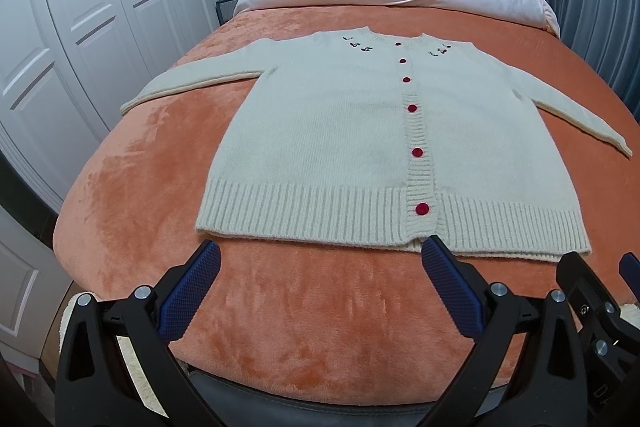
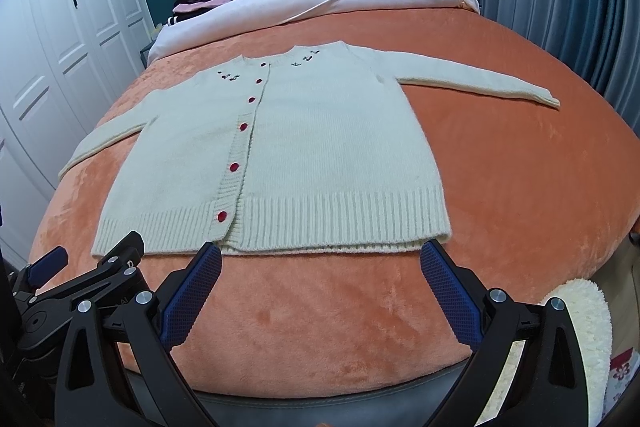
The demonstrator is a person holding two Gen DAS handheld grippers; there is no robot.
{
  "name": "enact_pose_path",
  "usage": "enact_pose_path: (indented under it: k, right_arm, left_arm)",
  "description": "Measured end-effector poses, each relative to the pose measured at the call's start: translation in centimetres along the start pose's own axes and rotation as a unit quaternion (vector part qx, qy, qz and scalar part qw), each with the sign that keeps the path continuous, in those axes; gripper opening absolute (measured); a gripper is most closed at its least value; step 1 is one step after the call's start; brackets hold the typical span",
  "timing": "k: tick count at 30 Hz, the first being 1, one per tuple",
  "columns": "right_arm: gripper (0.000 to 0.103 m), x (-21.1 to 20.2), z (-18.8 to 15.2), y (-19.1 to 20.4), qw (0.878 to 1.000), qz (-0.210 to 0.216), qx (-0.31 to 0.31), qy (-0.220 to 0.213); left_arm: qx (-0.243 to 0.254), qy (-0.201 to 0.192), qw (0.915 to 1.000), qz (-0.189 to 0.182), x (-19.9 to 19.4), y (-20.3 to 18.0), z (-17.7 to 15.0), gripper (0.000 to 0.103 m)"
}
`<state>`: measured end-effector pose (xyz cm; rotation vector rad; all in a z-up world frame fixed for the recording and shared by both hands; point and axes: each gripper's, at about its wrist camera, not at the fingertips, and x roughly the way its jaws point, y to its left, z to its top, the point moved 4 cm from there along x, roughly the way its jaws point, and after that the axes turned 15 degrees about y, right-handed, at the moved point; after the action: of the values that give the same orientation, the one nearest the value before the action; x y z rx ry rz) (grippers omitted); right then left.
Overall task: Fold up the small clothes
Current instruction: 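Grasp the cardigan sleeve cuff with the right gripper and lift it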
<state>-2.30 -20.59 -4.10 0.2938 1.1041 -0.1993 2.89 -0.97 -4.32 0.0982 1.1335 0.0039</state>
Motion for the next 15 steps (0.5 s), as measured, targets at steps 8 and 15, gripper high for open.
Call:
enact_pose_path:
  k: [8, 15]
  right_arm:
    - [0.098, 2.0, 0.5, 0.1, 1.0, -0.001, 0.0, 0.023]
    - [0.098, 4.4, 3.8, -2.1, 0.998, 0.051, 0.001, 0.043]
  left_arm:
    - [0.002, 0.02, 0.9998, 0.007, 2.2, -0.6, 0.4, 0.098]
    - [-0.007, 0.038, 0.9992, -0.009, 4.3, -0.6, 2.6, 0.098]
